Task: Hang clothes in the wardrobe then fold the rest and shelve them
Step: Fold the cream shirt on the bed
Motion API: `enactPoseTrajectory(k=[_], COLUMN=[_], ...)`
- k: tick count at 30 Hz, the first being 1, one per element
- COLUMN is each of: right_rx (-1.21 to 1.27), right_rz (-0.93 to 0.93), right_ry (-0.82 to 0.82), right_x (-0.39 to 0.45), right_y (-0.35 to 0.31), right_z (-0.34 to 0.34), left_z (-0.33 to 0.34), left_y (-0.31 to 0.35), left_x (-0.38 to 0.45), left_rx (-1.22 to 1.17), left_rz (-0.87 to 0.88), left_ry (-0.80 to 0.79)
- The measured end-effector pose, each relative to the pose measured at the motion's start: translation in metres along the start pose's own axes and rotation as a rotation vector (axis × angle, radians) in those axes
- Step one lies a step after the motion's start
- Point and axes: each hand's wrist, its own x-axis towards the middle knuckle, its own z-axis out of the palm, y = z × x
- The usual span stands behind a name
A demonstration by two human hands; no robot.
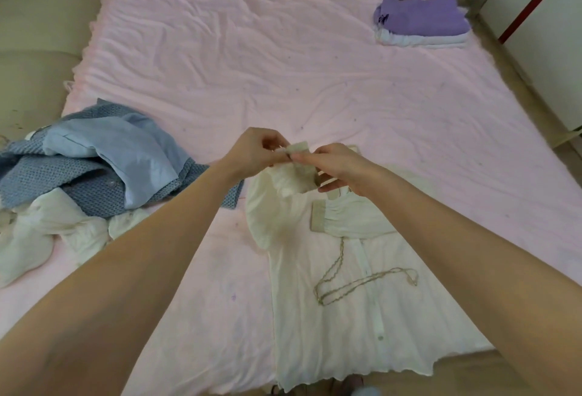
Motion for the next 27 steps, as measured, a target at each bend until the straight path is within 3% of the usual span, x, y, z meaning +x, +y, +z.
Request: enactPoseTrajectory(k=[6, 11, 16, 20, 27], right_rx=[0.125, 0.178, 0.294, 0.250, 0.057], right_rz=[0.043, 0.158, 0.243, 0.108, -0.105], right_ry=[0.186, 0.361, 0.329, 0.459, 0.479], right_x=[0.030, 0.048, 0.062, 0.078, 0.119], right_y=[0.022, 0.058, 0.113, 0.154, 0.218], right_z=[-0.007, -0.018, -0.032, -0.058, -0.106], left_z=[0.038, 0.087, 0.143, 0.176, 0.223], left_y=[-0.029, -0.090, -0.116, -0.117, -0.130], left_x=[0.000, -0.016, 0.005, 0.040, 0.088], left_rx=[0.308, 0.807, 0.837, 0.883, 0.945], left_rz=[0.127, -0.050, -0.083, -0.030, -0.123], left_ry=[0.113, -0.232, -0.314, -0.246, -0.349])
